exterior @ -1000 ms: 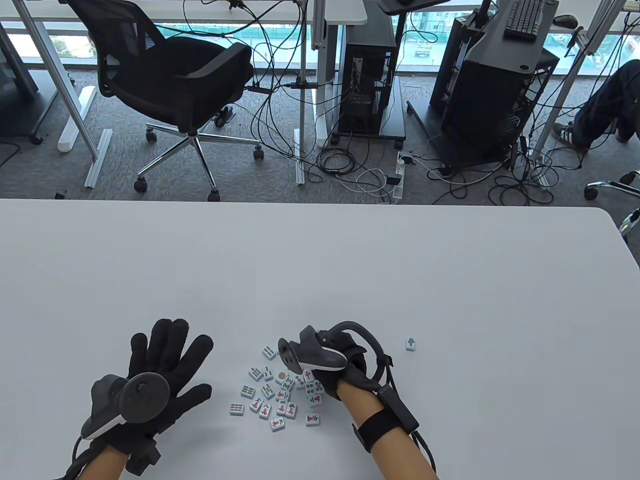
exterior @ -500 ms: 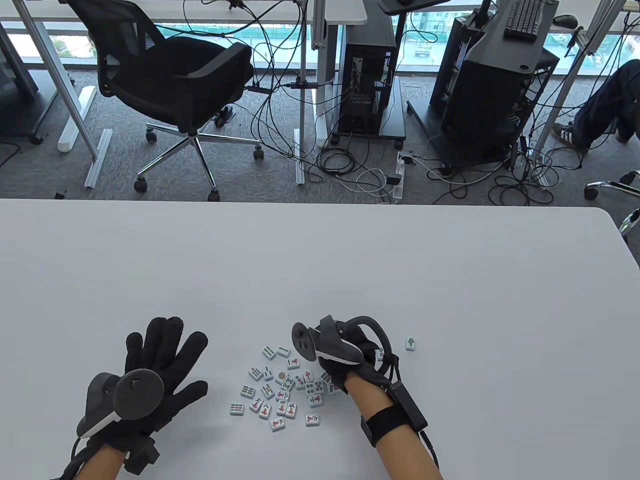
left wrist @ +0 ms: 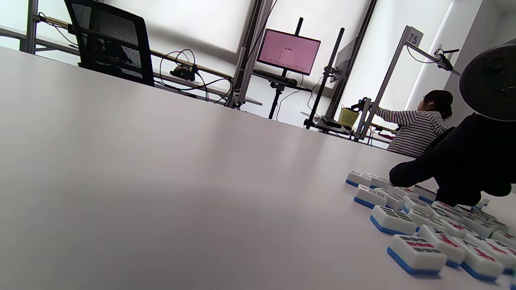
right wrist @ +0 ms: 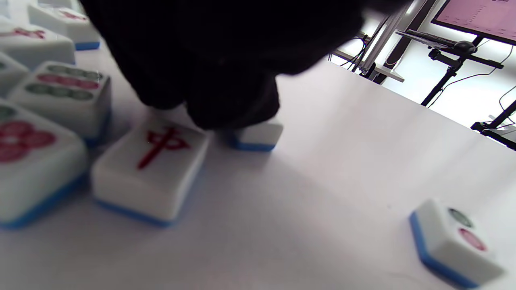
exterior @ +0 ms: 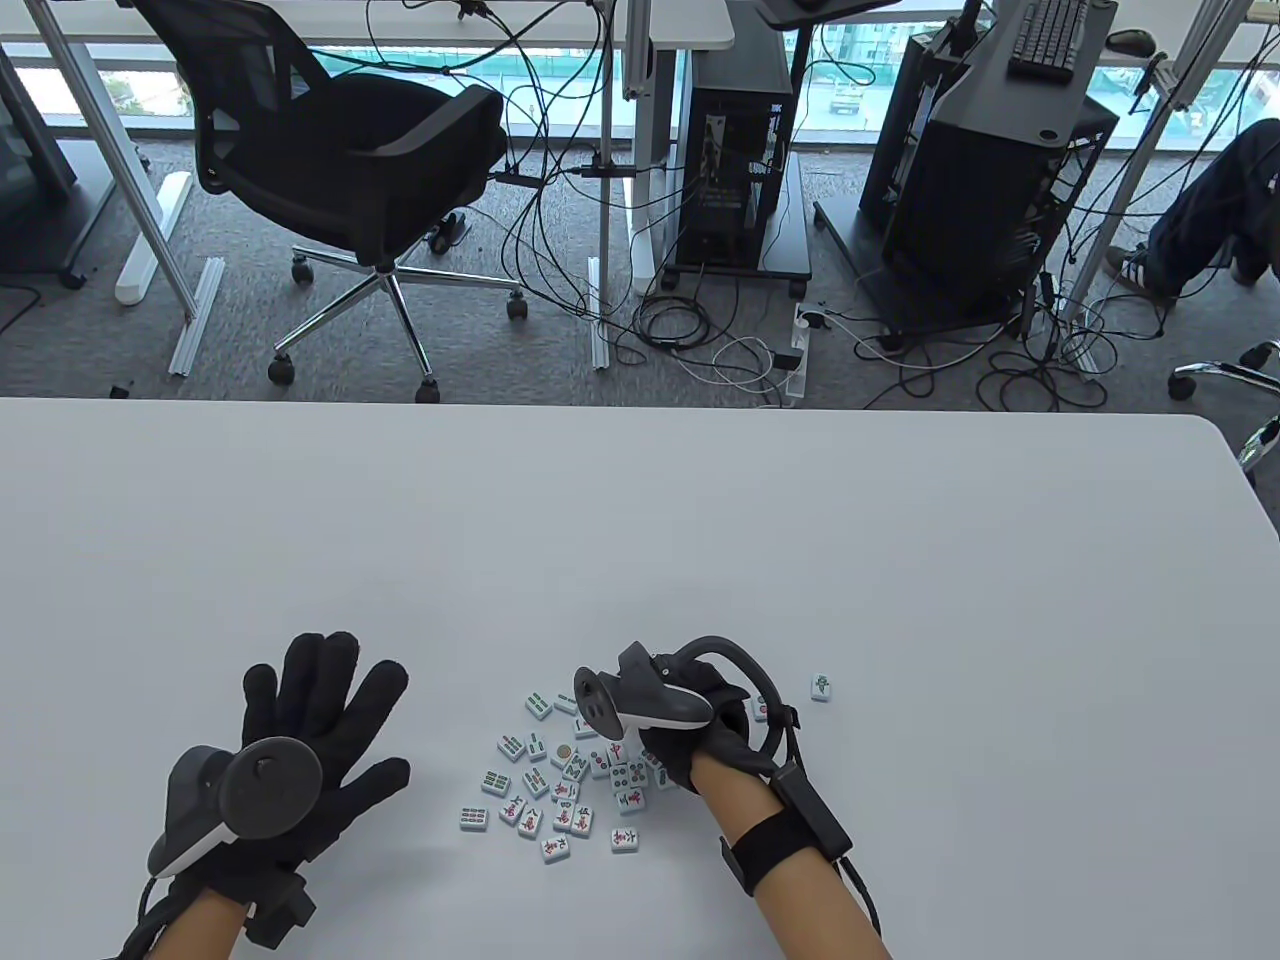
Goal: Mahjong suit sorting
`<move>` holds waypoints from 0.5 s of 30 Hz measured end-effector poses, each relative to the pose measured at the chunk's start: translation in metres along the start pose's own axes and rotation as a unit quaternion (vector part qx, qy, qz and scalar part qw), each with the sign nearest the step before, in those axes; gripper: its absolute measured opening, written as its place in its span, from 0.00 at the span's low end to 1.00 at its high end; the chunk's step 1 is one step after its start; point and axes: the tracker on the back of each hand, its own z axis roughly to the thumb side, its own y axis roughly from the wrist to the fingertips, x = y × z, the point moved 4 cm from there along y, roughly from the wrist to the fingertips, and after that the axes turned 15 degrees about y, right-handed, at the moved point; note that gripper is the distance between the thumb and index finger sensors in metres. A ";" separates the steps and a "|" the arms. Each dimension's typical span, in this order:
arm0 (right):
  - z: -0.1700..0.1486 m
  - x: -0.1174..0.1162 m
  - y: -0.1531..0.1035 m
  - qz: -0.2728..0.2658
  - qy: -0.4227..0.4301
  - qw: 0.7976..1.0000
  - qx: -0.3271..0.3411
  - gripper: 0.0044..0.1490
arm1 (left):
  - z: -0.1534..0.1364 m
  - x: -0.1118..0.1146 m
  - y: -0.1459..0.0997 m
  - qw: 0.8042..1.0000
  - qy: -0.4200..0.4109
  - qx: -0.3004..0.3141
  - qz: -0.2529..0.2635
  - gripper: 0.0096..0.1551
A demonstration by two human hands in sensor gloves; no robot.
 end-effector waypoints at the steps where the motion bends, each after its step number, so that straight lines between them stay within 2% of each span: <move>1: 0.001 0.001 0.000 -0.003 -0.002 1.000 0.003 0.36 | 0.000 0.000 0.000 1.000 0.000 0.000 -0.001 0.47; 11: -0.001 0.001 0.001 -0.012 0.026 0.999 0.015 0.34 | 0.002 0.003 0.001 1.000 0.006 0.004 -0.007 0.47; 15: -0.011 0.016 -0.014 -0.065 0.035 0.997 0.021 0.36 | 0.002 0.003 0.001 1.000 0.004 0.005 -0.005 0.47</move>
